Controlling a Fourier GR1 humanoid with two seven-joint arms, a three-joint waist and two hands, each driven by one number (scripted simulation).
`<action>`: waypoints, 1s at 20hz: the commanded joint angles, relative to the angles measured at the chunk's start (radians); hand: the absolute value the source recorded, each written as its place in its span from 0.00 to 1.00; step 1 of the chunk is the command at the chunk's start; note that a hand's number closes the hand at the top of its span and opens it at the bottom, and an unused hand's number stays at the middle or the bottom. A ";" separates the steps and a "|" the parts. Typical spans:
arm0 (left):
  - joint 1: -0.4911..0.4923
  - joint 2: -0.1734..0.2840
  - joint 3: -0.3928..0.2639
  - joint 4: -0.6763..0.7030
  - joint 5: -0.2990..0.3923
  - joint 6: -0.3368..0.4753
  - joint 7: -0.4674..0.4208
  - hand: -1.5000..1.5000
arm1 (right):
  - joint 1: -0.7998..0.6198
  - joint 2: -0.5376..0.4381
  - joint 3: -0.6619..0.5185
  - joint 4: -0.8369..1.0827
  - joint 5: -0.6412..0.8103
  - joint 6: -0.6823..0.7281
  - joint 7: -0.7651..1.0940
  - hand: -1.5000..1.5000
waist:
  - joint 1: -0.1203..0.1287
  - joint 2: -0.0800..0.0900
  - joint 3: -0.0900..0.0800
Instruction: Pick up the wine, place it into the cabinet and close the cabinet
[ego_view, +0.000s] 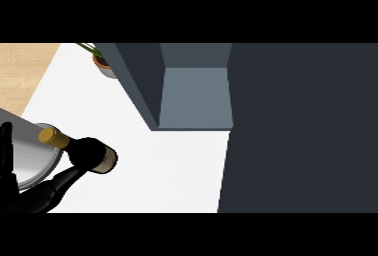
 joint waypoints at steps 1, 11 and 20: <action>0.143 -0.032 -0.005 0.032 0.097 -0.060 -0.153 0.00 | 0.025 -0.039 -0.066 -0.174 -0.109 0.010 0.107 0.00 | 0.001 -0.002 0.000; 0.163 -0.051 0.146 0.213 0.276 -0.191 -0.353 0.00 | -0.048 -0.009 -0.014 -0.158 -0.046 -0.020 0.144 0.00 | 0.003 -0.001 0.000; 0.146 -0.075 0.155 0.405 0.302 -0.197 -0.543 0.00 | -0.056 -0.019 -0.105 -0.095 -0.115 0.017 0.099 0.00 | 0.002 0.000 0.001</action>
